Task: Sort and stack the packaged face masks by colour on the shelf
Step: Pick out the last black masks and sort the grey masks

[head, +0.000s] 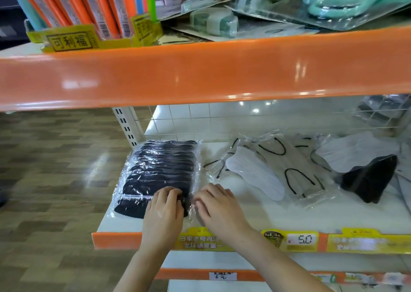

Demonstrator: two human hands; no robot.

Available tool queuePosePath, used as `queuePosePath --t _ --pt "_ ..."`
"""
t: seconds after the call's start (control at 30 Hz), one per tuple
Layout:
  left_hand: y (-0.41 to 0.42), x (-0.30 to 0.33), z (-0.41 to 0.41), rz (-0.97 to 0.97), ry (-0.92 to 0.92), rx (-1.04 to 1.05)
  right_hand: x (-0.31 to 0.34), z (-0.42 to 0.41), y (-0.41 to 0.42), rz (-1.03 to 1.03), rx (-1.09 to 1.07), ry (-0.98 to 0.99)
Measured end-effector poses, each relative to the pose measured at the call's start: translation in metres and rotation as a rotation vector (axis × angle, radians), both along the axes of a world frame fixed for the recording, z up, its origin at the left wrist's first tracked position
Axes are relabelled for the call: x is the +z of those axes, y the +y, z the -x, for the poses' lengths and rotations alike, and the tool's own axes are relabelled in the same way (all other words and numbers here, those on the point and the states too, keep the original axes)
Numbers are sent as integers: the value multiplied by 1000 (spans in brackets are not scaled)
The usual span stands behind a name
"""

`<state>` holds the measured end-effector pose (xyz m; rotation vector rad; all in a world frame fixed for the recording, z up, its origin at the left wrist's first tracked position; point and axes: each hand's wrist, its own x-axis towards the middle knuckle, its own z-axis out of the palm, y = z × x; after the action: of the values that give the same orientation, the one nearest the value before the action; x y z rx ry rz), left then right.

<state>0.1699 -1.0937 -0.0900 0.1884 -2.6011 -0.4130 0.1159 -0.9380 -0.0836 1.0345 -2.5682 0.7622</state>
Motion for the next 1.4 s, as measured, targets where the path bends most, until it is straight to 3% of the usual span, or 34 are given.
queuePosePath --t 0.17,0.47,0.83,1.2,1.4 --pt "49 4 23 11 12 -64 2 16 44 21 -139 90" --pt "147 13 55 67 -39 -117 -5 37 149 50 -310 68" --pt "261 5 79 62 -136 -274 -6 48 267 -58 -500 110" --pt "345 4 89 60 -65 -371 -8 61 354 -51 -483 104" --pt "379 6 101 48 -120 -355 -12 75 378 -116 -451 68"
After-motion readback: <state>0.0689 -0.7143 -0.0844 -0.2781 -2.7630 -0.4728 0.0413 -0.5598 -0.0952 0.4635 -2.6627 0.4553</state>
